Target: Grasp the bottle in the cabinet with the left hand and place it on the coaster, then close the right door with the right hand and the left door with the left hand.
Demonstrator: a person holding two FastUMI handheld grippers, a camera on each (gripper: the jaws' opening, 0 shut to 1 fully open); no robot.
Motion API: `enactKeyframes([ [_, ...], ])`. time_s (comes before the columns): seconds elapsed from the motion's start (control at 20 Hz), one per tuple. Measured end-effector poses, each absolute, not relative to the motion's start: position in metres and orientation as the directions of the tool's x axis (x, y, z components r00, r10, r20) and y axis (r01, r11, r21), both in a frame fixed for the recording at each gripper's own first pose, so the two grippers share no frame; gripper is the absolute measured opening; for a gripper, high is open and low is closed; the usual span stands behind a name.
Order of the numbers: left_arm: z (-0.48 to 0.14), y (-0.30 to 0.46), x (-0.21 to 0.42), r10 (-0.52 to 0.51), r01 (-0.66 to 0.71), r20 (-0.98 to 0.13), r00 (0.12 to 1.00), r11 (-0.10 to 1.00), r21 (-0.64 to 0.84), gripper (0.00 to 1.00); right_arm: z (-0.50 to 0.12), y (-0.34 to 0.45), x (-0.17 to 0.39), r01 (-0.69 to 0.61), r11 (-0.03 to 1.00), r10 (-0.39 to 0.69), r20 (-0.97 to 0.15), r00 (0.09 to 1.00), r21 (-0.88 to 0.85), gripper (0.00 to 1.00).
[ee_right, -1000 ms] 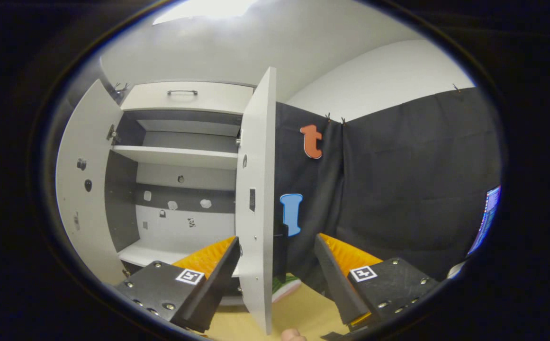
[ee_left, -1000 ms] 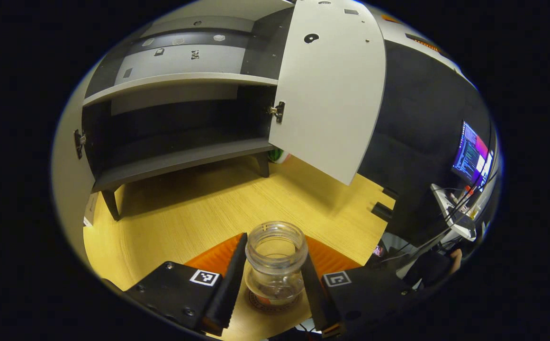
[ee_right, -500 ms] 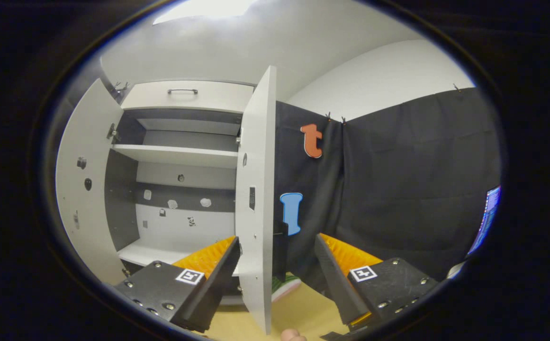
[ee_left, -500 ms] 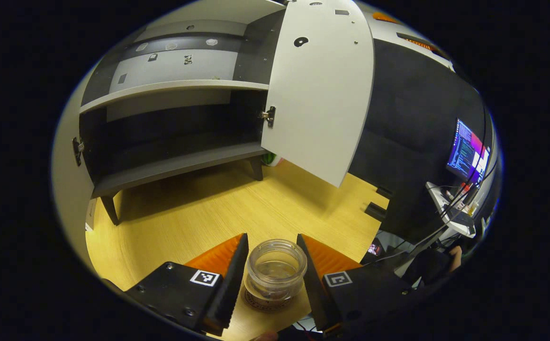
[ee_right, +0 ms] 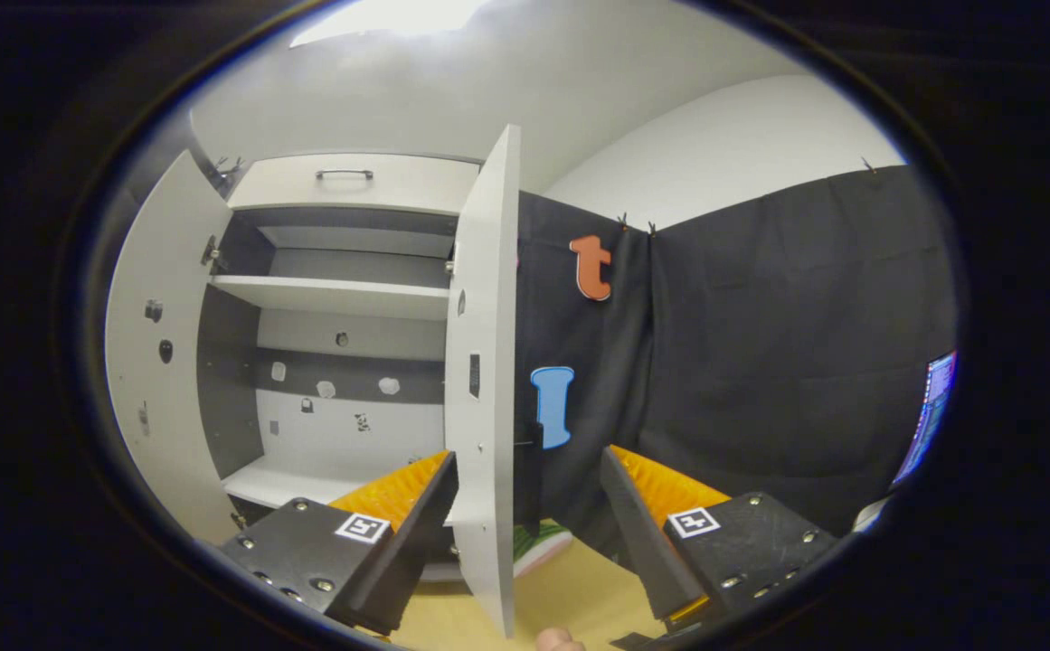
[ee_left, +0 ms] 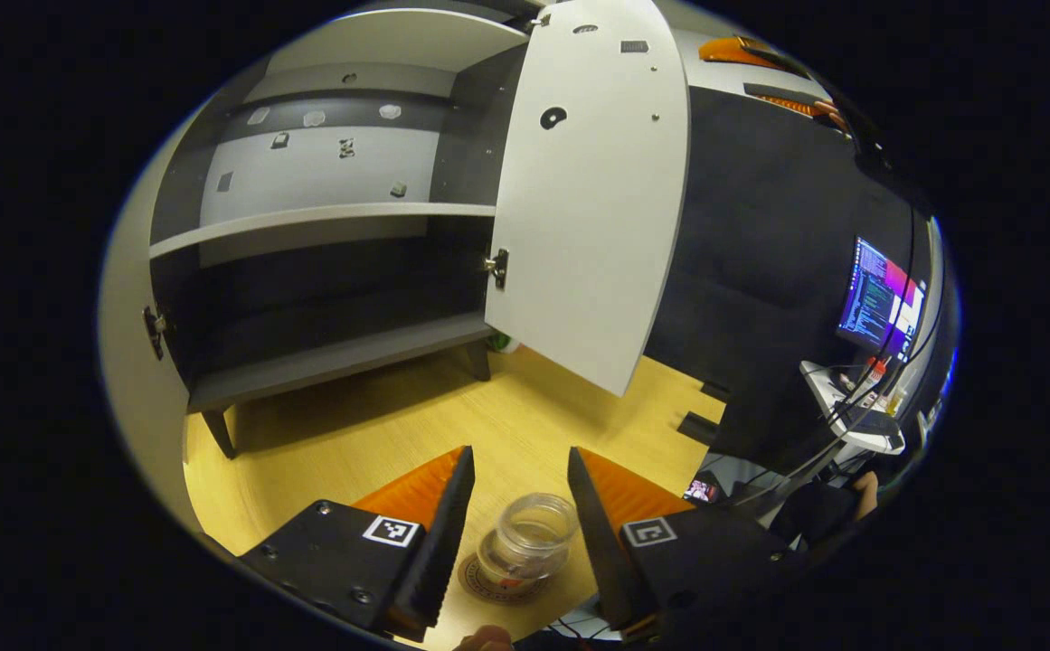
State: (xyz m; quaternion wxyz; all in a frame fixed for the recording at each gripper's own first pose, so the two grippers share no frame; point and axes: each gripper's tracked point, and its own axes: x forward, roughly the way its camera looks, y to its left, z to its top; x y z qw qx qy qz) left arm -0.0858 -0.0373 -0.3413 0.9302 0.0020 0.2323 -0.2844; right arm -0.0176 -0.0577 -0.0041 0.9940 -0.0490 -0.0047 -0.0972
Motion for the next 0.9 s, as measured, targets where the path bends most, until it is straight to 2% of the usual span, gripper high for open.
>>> enactKeyframes([
  [0.1,-0.322,-0.037,-0.080,-0.529,0.527,-0.394,0.752,0.841,-0.125,0.79,-0.005,-0.058,-0.017,0.194,0.976,-0.194,0.018,0.981,-0.095,0.94],
  [0.2,-0.304,-0.035,-0.075,-0.522,0.514,-0.365,0.771,0.848,-0.128,0.81,-0.004,-0.059,-0.019,0.195,0.976,-0.194,0.020,0.981,-0.095,0.94],
  [0.3,-0.283,-0.031,-0.067,-0.510,0.498,-0.326,0.796,0.858,-0.126,0.81,-0.005,-0.059,-0.019,0.199,0.976,-0.197,0.022,0.980,-0.094,0.93],
  [0.35,-0.271,-0.029,-0.062,-0.499,0.488,-0.306,0.811,0.865,-0.117,0.81,-0.003,-0.060,-0.019,0.200,0.975,-0.198,0.023,0.980,-0.093,0.96],
  [0.4,-0.259,-0.025,-0.057,-0.483,0.474,-0.284,0.829,0.874,-0.104,0.81,-0.003,-0.061,-0.019,0.201,0.975,-0.199,0.023,0.980,-0.093,0.93],
  [0.45,-0.247,-0.021,-0.052,-0.468,0.461,-0.263,0.844,0.883,-0.092,0.81,-0.003,-0.063,-0.019,0.203,0.975,-0.202,0.024,0.979,-0.093,0.96],
  [0.5,-0.234,-0.017,-0.047,-0.451,0.445,-0.242,0.859,0.892,-0.084,0.85,-0.002,-0.063,-0.019,0.206,0.974,-0.205,0.025,0.978,-0.092,0.93],
  [0.55,-0.223,-0.014,-0.042,-0.433,0.427,-0.224,0.873,0.901,-0.077,0.80,-0.002,-0.064,-0.019,0.209,0.974,-0.207,0.025,0.978,-0.091,0.93],
  [0.65,-0.201,-0.006,-0.033,-0.396,0.393,-0.191,0.898,0.918,-0.052,0.81,-0.001,-0.067,-0.018,0.214,0.973,-0.212,0.025,0.977,-0.091,0.93],
  [0.7,-0.192,-0.003,-0.030,-0.380,0.379,-0.178,0.908,0.924,-0.040,0.85,-0.002,-0.070,-0.017,0.220,0.971,-0.219,0.027,0.975,-0.092,0.96],
  [0.8,-0.178,0.000,-0.026,-0.358,0.359,-0.160,0.920,0.933,-0.026,0.94,-0.004,-0.074,-0.016,0.230,0.969,-0.229,0.023,0.973,-0.092,0.93],
  [0.9,-0.167,0.004,-0.025,-0.335,0.336,-0.155,0.929,0.942,-0.021,0.97,-0.007,-0.074,-0.015,0.231,0.969,-0.231,0.019,0.973,-0.090,0.96],
])
